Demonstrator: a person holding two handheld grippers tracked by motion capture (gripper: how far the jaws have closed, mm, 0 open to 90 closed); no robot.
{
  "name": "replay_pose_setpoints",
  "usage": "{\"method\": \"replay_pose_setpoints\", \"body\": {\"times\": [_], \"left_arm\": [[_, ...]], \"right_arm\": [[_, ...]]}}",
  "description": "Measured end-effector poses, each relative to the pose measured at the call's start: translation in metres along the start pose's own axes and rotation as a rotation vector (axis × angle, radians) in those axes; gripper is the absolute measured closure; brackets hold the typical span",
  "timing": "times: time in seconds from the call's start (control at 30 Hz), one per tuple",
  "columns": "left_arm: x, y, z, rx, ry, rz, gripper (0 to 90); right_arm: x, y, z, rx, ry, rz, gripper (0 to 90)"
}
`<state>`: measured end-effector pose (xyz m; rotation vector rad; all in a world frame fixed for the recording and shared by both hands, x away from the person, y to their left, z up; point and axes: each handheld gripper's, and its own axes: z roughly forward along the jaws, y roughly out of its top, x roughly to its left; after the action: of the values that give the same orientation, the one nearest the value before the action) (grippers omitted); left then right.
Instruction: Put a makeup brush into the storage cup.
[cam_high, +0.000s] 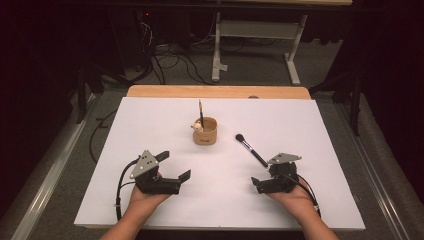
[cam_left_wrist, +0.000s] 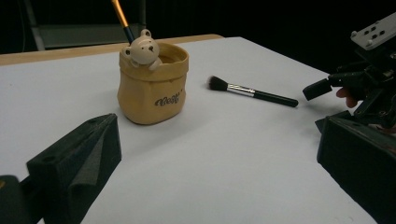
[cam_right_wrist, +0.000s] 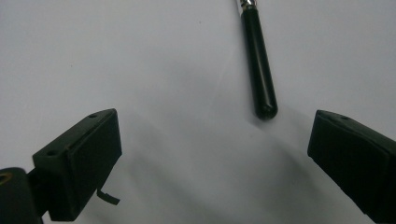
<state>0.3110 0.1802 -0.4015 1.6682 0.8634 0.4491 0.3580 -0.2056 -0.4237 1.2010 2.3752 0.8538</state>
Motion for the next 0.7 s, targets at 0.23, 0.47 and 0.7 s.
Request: {"method": "replay_pose_setpoints", "body": {"times": [0.23, 0.47, 0.7], "left_arm": [[0.001, 0.0, -0.002, -0.005, 0.003, -0.001, 0.7], [0.005, 0.002, -0.005, -0.017, 0.011, -0.005, 0.7], [0.004, 0.002, -0.005, -0.015, 0.004, 0.002, 0.7]], "right_arm": [[-0.001, 0.002, -0.006, 0.058, 0.0, -0.009, 9.2], [-0.002, 0.013, -0.011, 0.156, -0.002, -0.051, 12.4], [-0.004, 0.02, -0.013, 0.226, 0.018, -0.055, 15.8]]}}
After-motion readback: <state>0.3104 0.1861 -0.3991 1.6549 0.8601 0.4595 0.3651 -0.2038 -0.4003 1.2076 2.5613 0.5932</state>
